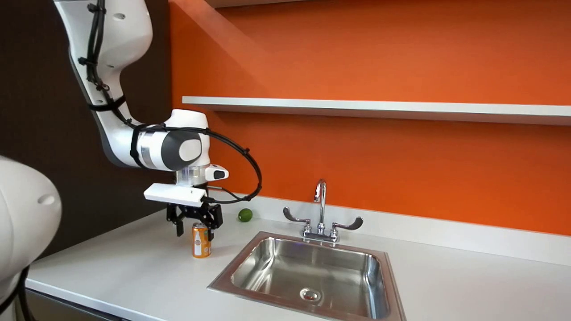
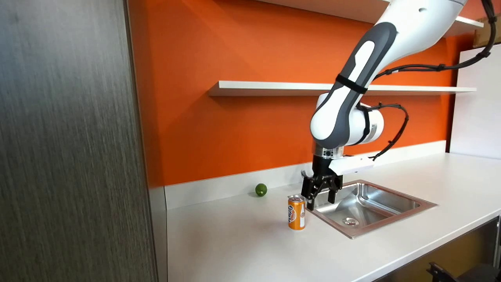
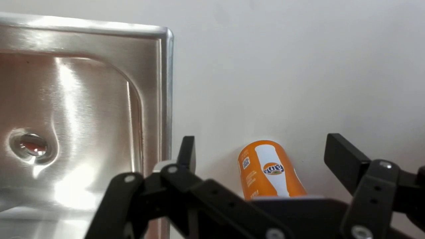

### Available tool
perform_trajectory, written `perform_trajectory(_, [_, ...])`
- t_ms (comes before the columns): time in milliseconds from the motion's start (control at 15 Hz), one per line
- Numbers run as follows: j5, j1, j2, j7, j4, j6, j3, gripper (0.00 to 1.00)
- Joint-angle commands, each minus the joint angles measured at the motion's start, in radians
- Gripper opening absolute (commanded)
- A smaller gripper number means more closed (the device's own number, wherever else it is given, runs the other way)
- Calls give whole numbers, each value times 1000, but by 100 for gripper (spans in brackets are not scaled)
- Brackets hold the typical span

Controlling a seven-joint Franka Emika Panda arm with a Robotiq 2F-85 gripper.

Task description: Place the can of fanta on the left side of the bottom shelf

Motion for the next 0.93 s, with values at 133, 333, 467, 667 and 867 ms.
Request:
perform_trajectory(133, [5, -1, 111, 19, 70, 35, 34, 100])
perform_trajectory(333, [20, -3, 151, 4, 94, 37, 47, 100])
perform_trajectory(467, [29, -5, 172, -3, 107, 38, 58, 100])
perform_trajectory(667, [30, -8, 196, 4, 123, 49, 68, 100])
perform_trajectory(867, [29, -11, 211, 8, 130, 68, 70, 100])
